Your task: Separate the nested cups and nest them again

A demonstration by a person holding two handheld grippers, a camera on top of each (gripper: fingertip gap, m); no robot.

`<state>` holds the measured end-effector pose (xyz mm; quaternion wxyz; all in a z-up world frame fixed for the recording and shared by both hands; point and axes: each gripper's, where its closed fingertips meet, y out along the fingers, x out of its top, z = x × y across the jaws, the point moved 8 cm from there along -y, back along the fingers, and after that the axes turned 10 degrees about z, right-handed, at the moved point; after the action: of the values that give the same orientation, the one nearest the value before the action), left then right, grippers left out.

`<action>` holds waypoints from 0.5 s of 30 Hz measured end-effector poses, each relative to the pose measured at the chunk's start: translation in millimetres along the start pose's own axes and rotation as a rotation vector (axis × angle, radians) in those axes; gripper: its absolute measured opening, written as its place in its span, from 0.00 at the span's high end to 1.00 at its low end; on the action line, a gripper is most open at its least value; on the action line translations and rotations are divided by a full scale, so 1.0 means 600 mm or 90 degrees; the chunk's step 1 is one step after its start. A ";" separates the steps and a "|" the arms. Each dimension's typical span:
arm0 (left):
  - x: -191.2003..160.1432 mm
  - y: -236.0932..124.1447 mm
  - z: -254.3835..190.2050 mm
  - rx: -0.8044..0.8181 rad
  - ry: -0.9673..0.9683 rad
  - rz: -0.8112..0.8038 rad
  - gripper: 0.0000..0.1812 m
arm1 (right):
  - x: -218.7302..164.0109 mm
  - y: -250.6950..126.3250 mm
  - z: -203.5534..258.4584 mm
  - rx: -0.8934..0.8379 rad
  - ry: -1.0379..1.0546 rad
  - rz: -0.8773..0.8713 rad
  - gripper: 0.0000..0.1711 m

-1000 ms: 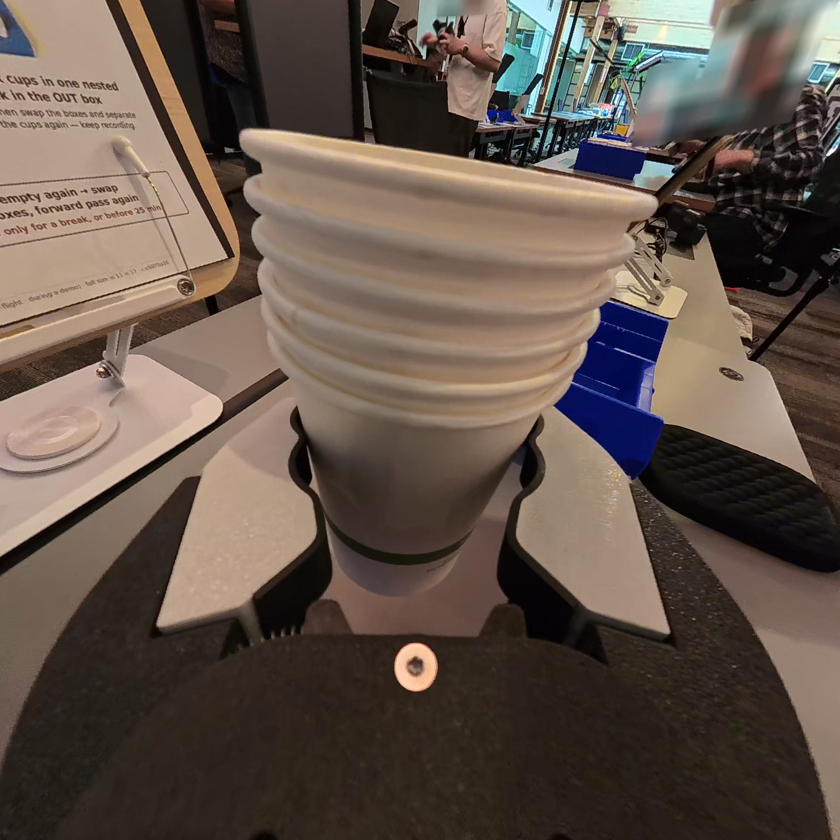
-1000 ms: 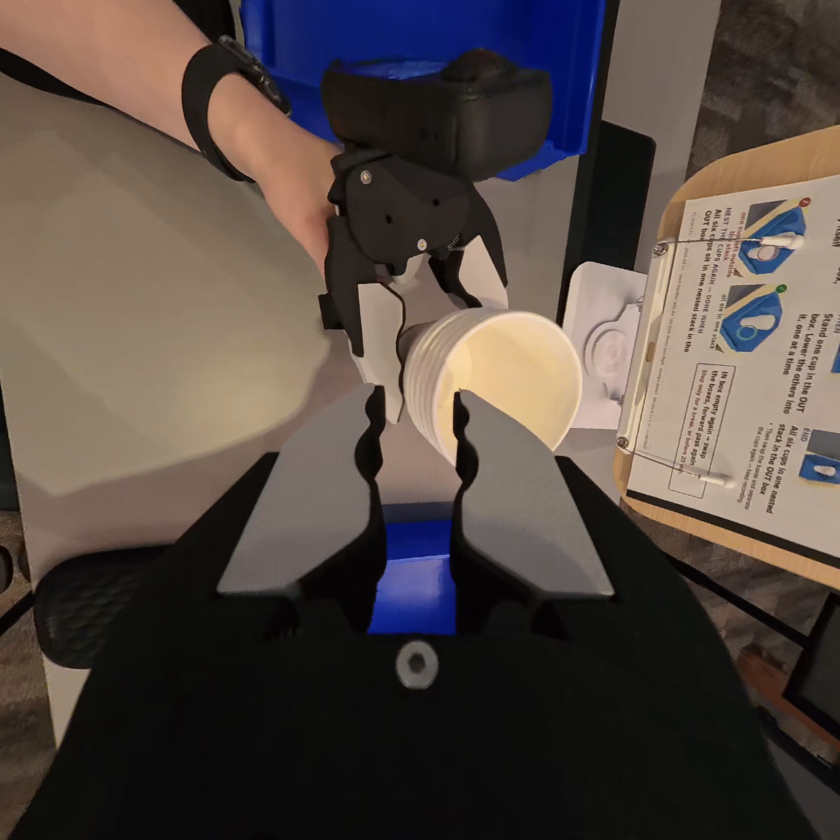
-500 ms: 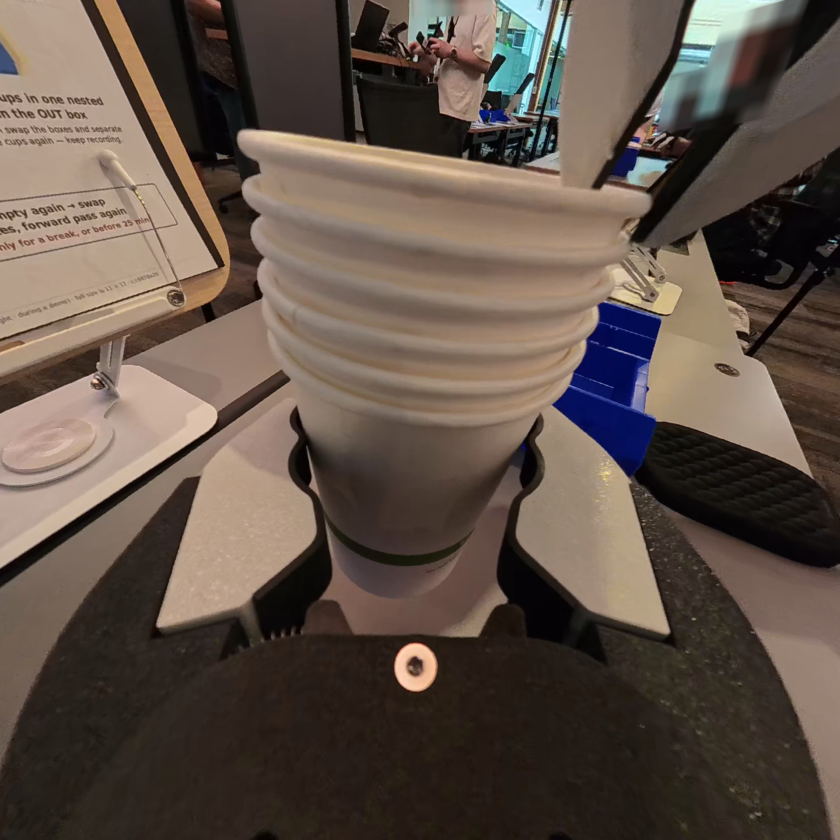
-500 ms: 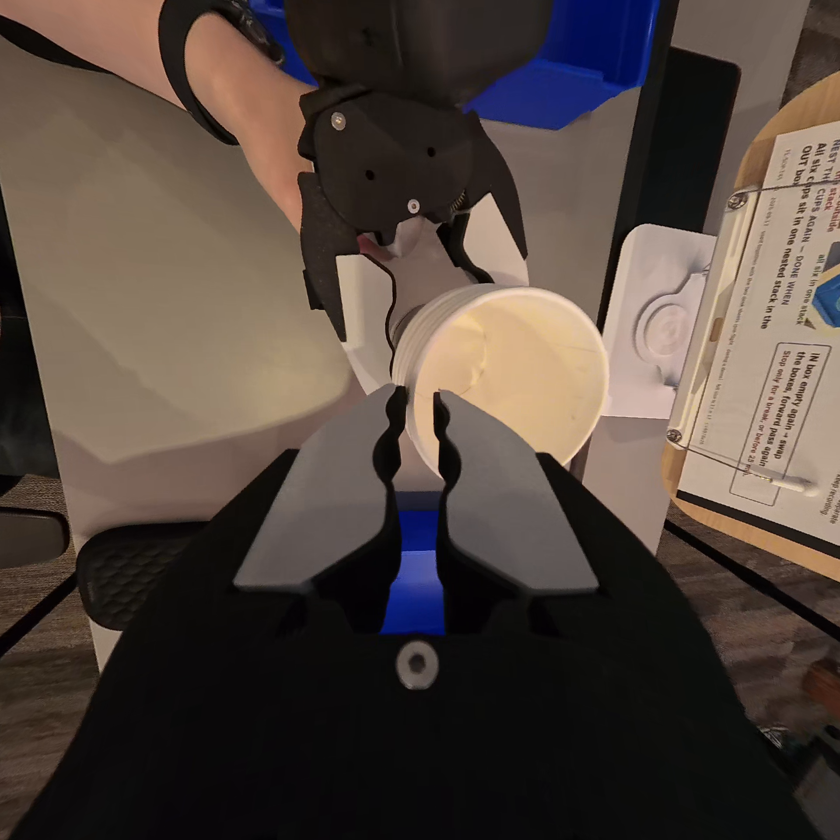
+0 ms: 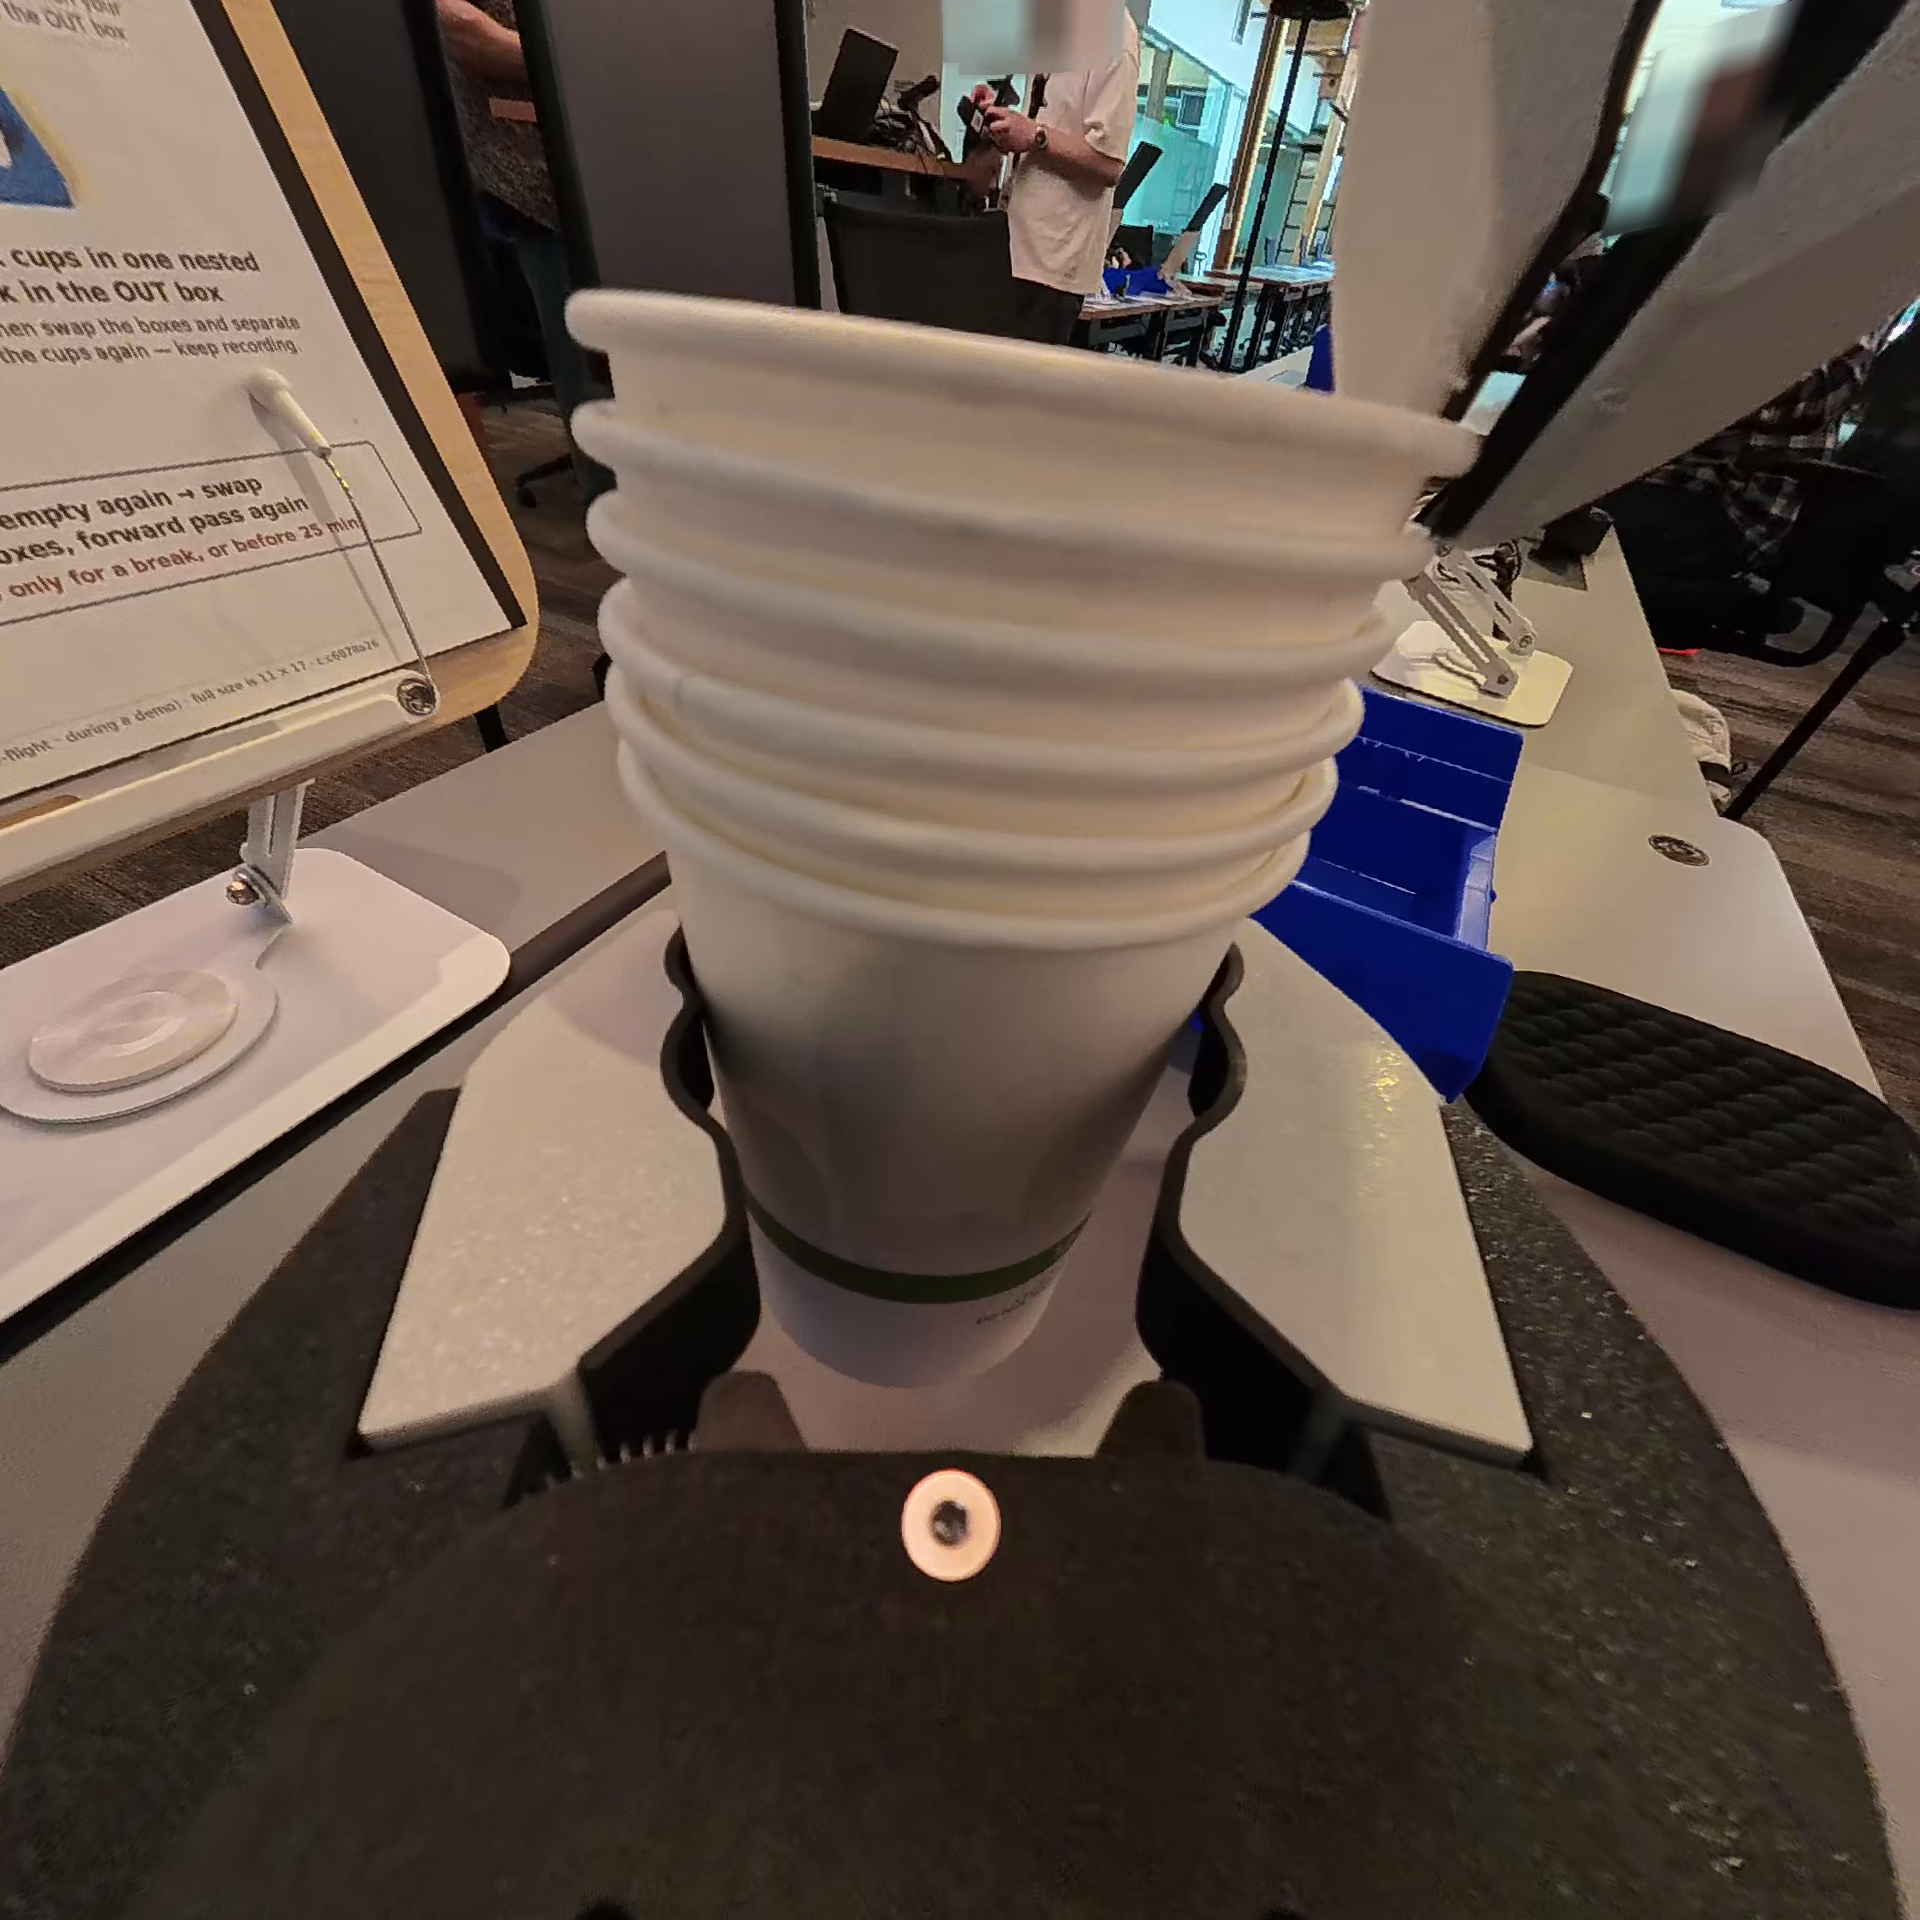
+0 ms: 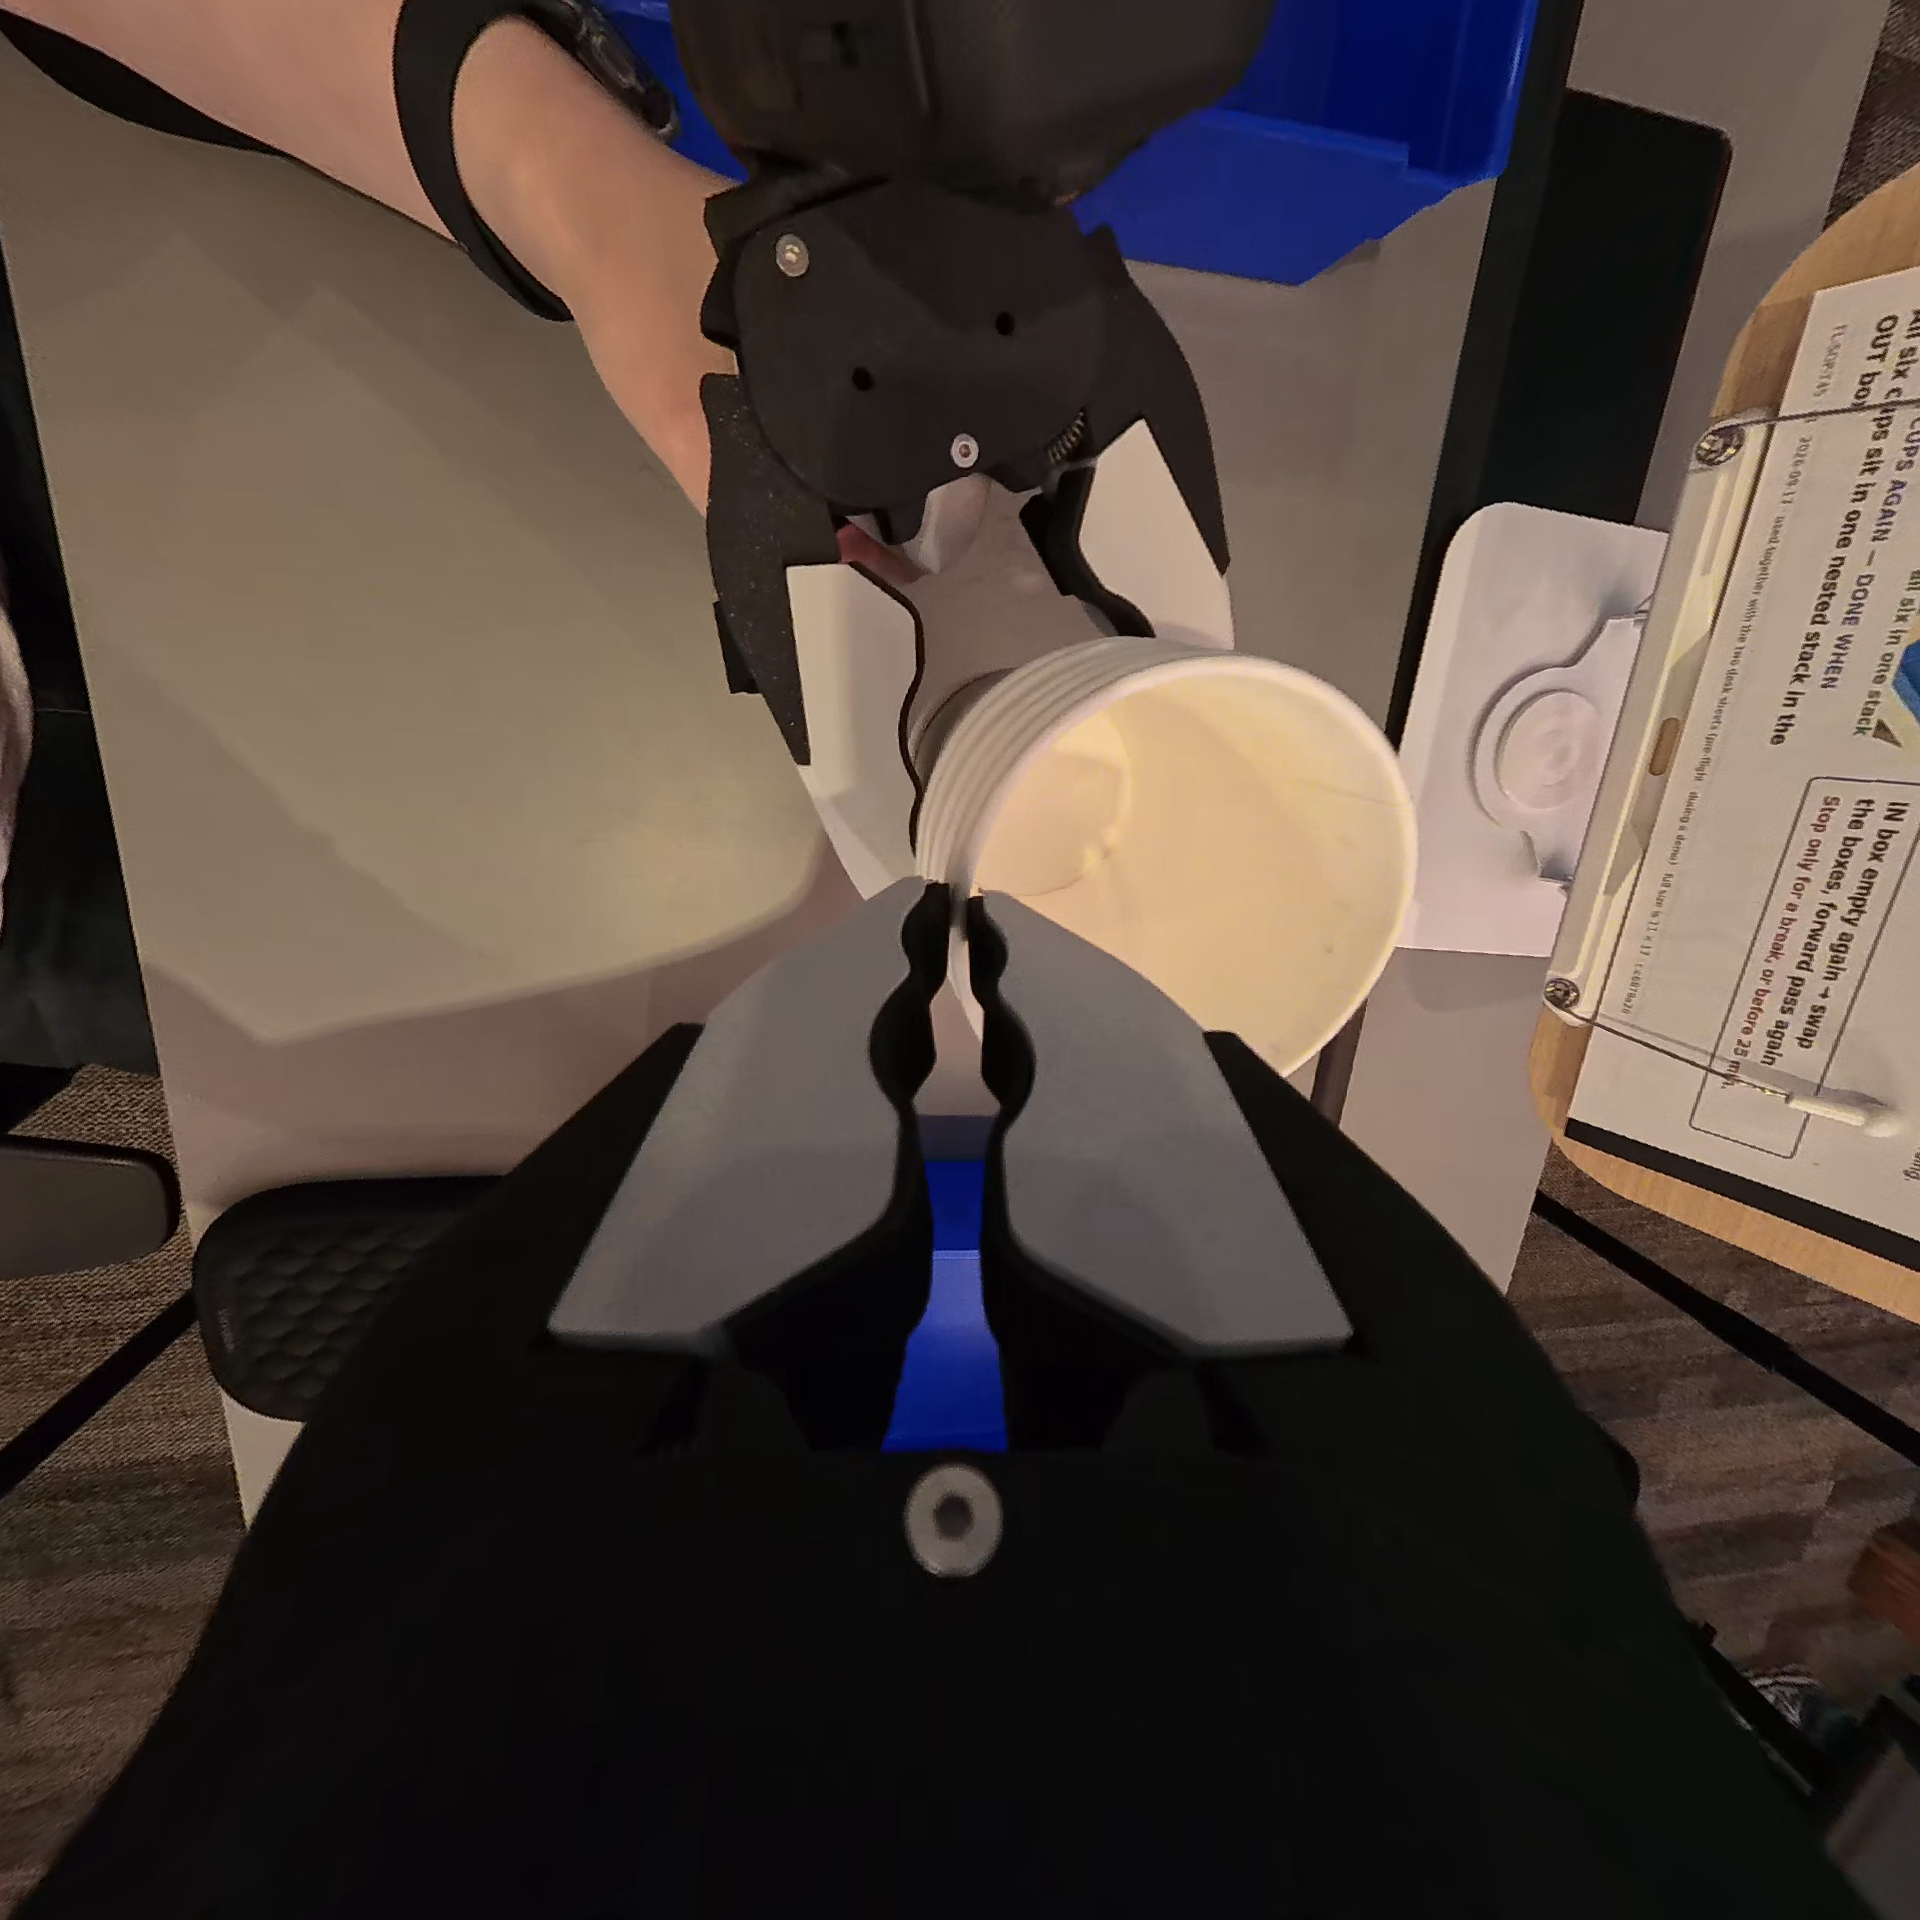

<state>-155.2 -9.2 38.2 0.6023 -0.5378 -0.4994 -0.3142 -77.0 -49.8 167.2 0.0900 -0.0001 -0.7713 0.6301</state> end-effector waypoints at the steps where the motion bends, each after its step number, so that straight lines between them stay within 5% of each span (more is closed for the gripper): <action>1: 0.000 0.000 0.000 0.002 0.002 0.000 0.49 | 0.000 0.000 0.001 -0.002 -0.002 0.000 0.98; 15: -0.001 0.002 -0.002 0.025 0.032 0.008 0.49 | 0.002 -0.014 0.007 -0.019 -0.016 0.013 0.98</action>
<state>-154.1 -10.1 37.6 0.6269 -0.5210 -0.4866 -0.3142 -77.7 -55.5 175.1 0.0742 -0.0015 -0.7816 0.6194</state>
